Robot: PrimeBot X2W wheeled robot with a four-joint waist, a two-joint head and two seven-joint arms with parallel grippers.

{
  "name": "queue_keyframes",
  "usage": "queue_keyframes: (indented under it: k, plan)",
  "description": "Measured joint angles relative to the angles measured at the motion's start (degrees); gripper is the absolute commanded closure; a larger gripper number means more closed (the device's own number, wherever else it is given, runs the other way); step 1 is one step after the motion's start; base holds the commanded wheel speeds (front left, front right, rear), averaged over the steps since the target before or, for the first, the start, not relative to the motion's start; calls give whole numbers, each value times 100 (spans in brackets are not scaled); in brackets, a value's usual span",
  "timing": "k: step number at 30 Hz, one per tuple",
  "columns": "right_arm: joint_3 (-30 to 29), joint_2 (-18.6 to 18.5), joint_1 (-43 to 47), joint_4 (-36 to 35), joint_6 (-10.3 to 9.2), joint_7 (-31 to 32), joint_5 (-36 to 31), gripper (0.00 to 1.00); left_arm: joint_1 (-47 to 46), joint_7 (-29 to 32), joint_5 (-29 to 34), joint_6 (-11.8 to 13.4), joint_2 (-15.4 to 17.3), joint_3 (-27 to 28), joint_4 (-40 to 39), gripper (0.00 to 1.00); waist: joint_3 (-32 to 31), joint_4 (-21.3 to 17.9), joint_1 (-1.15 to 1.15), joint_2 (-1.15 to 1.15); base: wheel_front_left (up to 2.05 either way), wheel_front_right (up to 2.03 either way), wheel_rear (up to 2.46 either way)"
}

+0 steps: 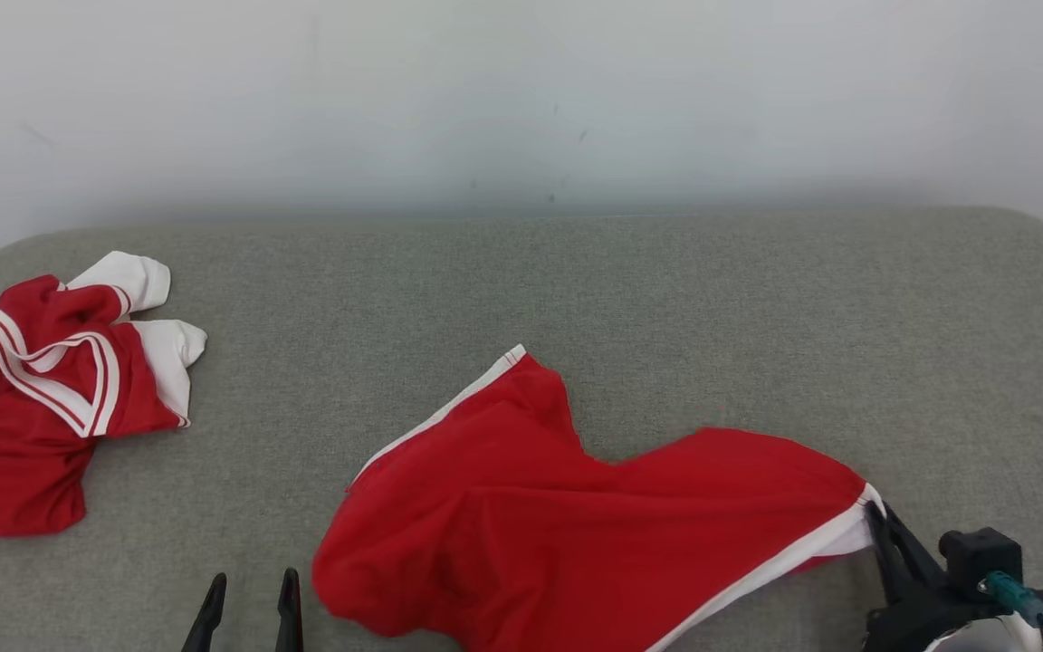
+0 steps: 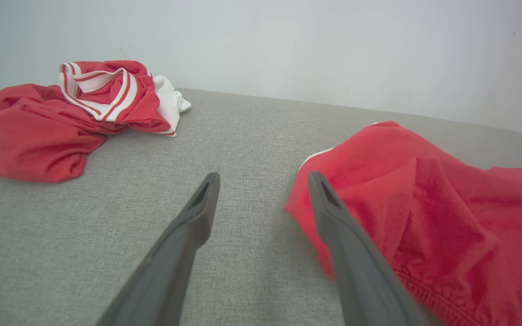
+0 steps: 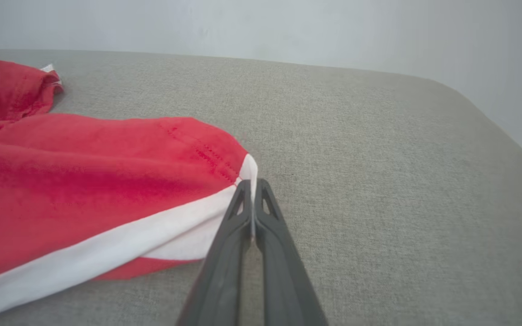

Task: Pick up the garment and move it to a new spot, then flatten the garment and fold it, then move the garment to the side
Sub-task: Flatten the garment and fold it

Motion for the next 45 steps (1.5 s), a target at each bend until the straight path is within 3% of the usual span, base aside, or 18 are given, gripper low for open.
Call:
queue_keyframes:
  k: [5,6,7,20,25,39,40,41,45]
  plan:
    - [-185,-49,110,74,0,0,-41,100,1,0,-10,0,-1,-26,46,0,-30,-71,0,0,0,0,0]
    - [-176,-14,118,138,0,0,-38,69,4,0,-13,0,0,-30,62,0,-45,-75,0,0,0,0,0]
    - [-171,16,126,187,0,0,-29,0,5,0,-14,0,0,-30,71,0,-60,-78,0,0,0,0,0]
    - [-481,143,377,-1382,0,0,-177,0,53,0,-37,0,-1,-9,103,0,-179,-74,0,0,0,0,0]
    - [-506,481,601,-1913,0,0,-331,0,36,0,-69,0,-1,-232,189,0,-165,-110,0,0,0,0,0]
    - [-318,889,849,-1823,0,0,-379,0,-324,0,-342,-9,19,-895,1022,0,-64,-344,0,0,0,0,0]
    - [-309,902,838,-1816,0,0,-380,0,-404,0,-365,-9,46,-964,1098,30,-44,-365,0,0,0,0,0]
    - [-301,907,822,-1811,0,0,-381,0,-484,0,-369,-9,88,-1035,1179,100,-23,-386,0,0,0,0,0]
    - [-276,940,715,-1815,0,0,-380,0,-867,0,-392,-9,305,-1229,1345,100,72,-477,0,0,0,0,0]
